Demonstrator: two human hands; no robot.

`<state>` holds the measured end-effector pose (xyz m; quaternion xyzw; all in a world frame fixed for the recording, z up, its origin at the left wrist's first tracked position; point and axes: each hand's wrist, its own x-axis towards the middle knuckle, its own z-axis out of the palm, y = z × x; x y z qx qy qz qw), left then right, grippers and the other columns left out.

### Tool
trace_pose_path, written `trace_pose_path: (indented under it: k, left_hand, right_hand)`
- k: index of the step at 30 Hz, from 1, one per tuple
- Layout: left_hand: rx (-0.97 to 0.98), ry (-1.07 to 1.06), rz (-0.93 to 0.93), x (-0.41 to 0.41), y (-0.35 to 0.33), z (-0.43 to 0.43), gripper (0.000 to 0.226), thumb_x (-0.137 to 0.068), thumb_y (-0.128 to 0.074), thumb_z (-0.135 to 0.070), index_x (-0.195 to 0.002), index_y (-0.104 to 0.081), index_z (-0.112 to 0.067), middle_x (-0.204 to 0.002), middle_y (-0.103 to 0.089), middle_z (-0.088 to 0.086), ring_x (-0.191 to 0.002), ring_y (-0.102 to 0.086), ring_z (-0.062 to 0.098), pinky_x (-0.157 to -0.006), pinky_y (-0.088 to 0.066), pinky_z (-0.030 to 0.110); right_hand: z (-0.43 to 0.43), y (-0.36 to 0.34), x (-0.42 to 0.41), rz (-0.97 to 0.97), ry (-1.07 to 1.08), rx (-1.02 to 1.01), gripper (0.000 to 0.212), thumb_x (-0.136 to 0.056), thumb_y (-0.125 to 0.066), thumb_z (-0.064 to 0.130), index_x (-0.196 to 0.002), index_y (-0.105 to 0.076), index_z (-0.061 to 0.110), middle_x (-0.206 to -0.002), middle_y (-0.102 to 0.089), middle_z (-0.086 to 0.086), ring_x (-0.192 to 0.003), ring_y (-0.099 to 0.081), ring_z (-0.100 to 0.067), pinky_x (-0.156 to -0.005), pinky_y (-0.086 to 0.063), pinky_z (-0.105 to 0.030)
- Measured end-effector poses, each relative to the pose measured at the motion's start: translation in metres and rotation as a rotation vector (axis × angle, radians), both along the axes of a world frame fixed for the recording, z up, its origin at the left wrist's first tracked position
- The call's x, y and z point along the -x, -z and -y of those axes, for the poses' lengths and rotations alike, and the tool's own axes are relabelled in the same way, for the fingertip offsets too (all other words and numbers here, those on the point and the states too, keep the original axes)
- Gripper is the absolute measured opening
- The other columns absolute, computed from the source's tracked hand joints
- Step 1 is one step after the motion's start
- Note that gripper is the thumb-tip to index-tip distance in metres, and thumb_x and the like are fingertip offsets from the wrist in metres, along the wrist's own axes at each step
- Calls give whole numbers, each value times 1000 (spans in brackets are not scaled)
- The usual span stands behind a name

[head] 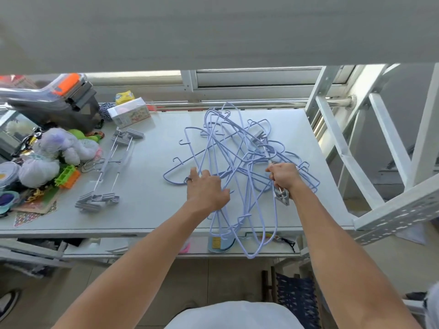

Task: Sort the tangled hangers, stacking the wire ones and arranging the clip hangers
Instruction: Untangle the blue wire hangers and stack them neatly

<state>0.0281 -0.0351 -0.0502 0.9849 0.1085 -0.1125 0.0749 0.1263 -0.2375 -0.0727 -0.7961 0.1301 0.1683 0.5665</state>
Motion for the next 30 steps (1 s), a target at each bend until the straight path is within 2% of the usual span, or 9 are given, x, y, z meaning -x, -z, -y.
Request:
trace_pose_path:
  k: [3,6,10,13,18,21,24,27,30]
  left_hand:
    - [101,-124,-58,-4,4,23,74,-82,-34,-75,-136,-42,-25,-141,-40,6,-138,-14,39,-101,-26,68]
    - [48,-134,-89,-6,12,36,82,-80,-33,-78,-144,-32,-27,-152,-29,7,-143,5,42,-101,-15,73]
    - [48,-159,-80,-8,17,43,51,-89,-38,-60,-123,-55,-26,-151,-30,8,-143,10,43,-101,-14,74]
    - [73,-203,-62,-11,16,44,36,-90,-39,-41,-106,-63,-19,-146,-36,7,-144,3,40,-102,-18,71]
    - [80,-206,41,-11,20,36,39,-94,-36,-39,-98,-67,-17,-138,-44,2,-143,-4,36,-101,-23,67]
    - [42,-199,117,-11,18,32,45,-98,-35,-46,-98,-71,-19,-136,-46,-3,-143,-4,35,-101,-25,65]
    - [35,-204,184,-14,11,31,45,-98,-40,-48,-98,-72,-16,-128,-53,-3,-142,-13,32,-101,-27,65]
    - [21,-160,197,-17,8,30,45,-98,-41,-48,-100,-72,-15,-127,-54,-3,-139,-24,27,-99,-31,62]
    - [135,-153,93,-18,9,22,44,-99,-33,-44,-115,-64,-17,-139,-42,4,-136,-23,27,-98,-38,59]
  right_hand:
    - [-4,0,2,88,-139,156,25,-90,-59,15,-67,-58,7,-57,-46,-6,-50,-41,-18,-48,-35,-25]
    - [-5,-5,5,120,-264,285,24,-90,-61,15,-67,-61,6,-60,-48,-6,-54,-42,-17,-52,-34,-28]
    - [-8,-6,8,64,-213,95,21,-91,-61,8,-92,-68,-12,-76,-59,-14,-62,-55,-14,-59,-47,-22]
    - [-11,-9,10,22,-269,71,12,-93,-59,8,-91,-67,-1,-78,-63,-11,-69,-59,-15,-62,-48,-22]
    - [-4,-10,0,51,-195,273,13,-85,-65,9,-80,-68,-3,-69,-62,-11,-57,-59,-20,-59,-53,-33]
    - [2,-11,0,132,-232,481,23,-81,-72,21,-72,-66,1,-60,-56,-9,-56,-52,-22,-58,-44,-29]
    - [1,-15,2,172,-264,586,24,-83,-70,27,-84,-71,3,-77,-69,-14,-67,-61,-24,-63,-49,-30]
    - [-4,-22,5,186,-284,685,19,-86,-65,24,-90,-69,6,-89,-69,-13,-81,-65,-28,-72,-53,-34]
    - [-16,-31,13,502,-169,779,19,-87,-58,26,-92,-65,9,-96,-65,-12,-90,-62,-30,-74,-50,-35]
